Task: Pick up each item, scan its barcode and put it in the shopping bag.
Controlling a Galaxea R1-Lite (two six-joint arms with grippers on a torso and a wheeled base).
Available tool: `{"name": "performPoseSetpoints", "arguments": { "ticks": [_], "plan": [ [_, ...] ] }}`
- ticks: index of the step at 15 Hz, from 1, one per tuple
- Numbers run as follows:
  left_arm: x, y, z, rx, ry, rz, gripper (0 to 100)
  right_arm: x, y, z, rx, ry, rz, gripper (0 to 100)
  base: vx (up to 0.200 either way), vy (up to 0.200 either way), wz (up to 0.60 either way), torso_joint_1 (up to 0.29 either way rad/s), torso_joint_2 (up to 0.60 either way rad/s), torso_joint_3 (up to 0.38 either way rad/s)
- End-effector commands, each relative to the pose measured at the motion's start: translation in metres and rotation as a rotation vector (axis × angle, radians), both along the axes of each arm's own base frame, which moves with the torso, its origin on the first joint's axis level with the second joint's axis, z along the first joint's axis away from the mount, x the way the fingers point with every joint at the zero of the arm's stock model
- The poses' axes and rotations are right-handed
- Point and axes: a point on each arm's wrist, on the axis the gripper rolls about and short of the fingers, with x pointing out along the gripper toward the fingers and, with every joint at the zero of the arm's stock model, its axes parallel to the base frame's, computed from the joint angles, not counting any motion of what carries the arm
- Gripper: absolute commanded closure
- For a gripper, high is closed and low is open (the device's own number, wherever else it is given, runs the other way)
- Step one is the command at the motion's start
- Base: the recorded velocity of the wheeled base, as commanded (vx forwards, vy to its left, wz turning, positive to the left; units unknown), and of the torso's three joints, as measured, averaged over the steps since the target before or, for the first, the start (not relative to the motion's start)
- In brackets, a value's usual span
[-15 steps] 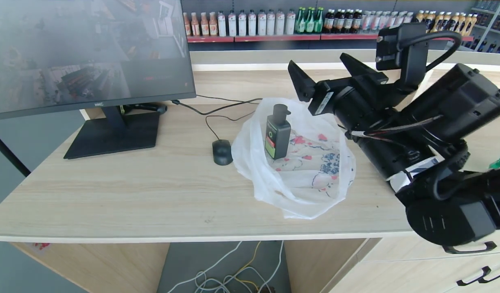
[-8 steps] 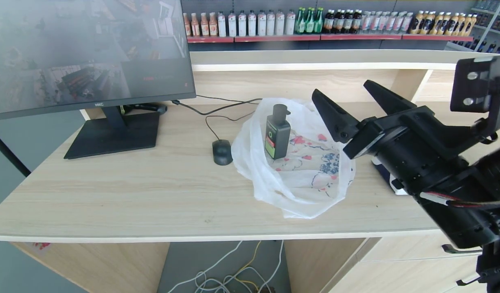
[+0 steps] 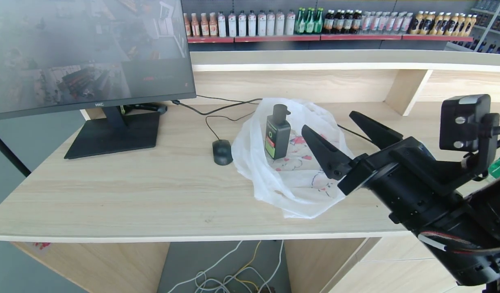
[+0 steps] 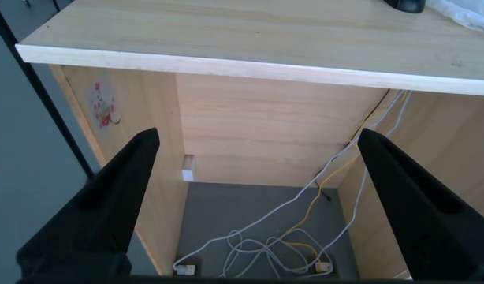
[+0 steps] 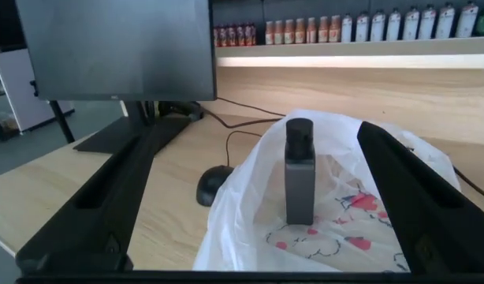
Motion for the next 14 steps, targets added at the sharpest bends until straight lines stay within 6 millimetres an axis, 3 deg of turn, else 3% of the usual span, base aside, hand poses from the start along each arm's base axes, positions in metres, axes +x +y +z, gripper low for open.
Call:
{"name": "performPoseSetpoints", "arguments": {
  "ticks": [1, 7, 13, 14],
  "plan": [
    [0.000, 0.000, 0.000, 0.000, -0.001, 0.000, 0, 0.002, 0.004, -0.009, -0.025, 0.023, 0.004, 0, 0.000, 0.000, 0.00, 0.000, 0.00, 0.000],
    [0.000, 0.000, 0.000, 0.000, -0.001, 0.000, 0, 0.015, 0.015, -0.033, -0.084, 0.105, -0.093, 0, 0.000, 0.000, 0.00, 0.000, 0.00, 0.000],
    [0.000, 0.000, 0.000, 0.000, -0.001, 0.000, 0, 0.020, 0.016, -0.035, -0.085, 0.106, -0.100, 0, 0.000, 0.000, 0.00, 0.000, 0.00, 0.000],
    [0.000, 0.000, 0.000, 0.000, -0.001, 0.000, 0, 0.024, 0.014, -0.033, -0.077, 0.101, -0.117, 0, -0.200, 0.000, 0.00, 0.007, 0.00, 0.002]
  ]
}}
